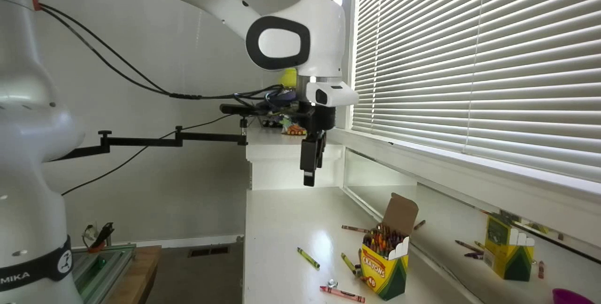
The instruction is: Remove one orange crayon from the box.
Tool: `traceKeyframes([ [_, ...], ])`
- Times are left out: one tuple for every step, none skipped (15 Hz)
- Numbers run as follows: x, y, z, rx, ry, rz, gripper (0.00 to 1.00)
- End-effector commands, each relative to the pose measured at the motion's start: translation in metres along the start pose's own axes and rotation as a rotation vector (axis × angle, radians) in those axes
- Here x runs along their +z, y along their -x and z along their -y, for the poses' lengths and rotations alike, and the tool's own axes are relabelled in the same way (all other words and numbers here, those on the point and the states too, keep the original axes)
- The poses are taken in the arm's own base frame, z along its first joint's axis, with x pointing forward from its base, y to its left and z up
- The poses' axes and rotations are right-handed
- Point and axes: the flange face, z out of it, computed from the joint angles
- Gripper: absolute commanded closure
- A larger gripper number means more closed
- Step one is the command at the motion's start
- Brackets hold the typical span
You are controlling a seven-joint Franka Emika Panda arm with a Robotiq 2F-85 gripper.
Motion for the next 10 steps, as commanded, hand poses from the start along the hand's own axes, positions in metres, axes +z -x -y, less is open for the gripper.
traceKeyframes([
  [0.020,-0.047,0.003,0.178,-0.058,-0.052,0.00],
  [0.022,-0.056,0.002,0.221,-0.071,-0.064,0.00],
  [0.025,-0.063,0.002,0.262,-0.084,-0.074,0.00],
  [0.027,-0.071,0.001,0.303,-0.103,-0.088,0.00],
  [0.029,-0.077,0.001,0.342,-0.123,-0.104,0.00],
  [0.030,-0.083,0.000,0.377,-0.146,-0.120,0.00],
  [0.031,-0.088,-0.001,0.416,-0.168,-0.136,0.00],
  [0.033,-0.092,-0.001,0.451,-0.191,-0.156,0.00],
  [0.031,-0.079,-0.004,0.366,-0.137,-0.132,0.00],
  [0.033,-0.083,-0.004,0.389,-0.150,-0.143,0.00],
])
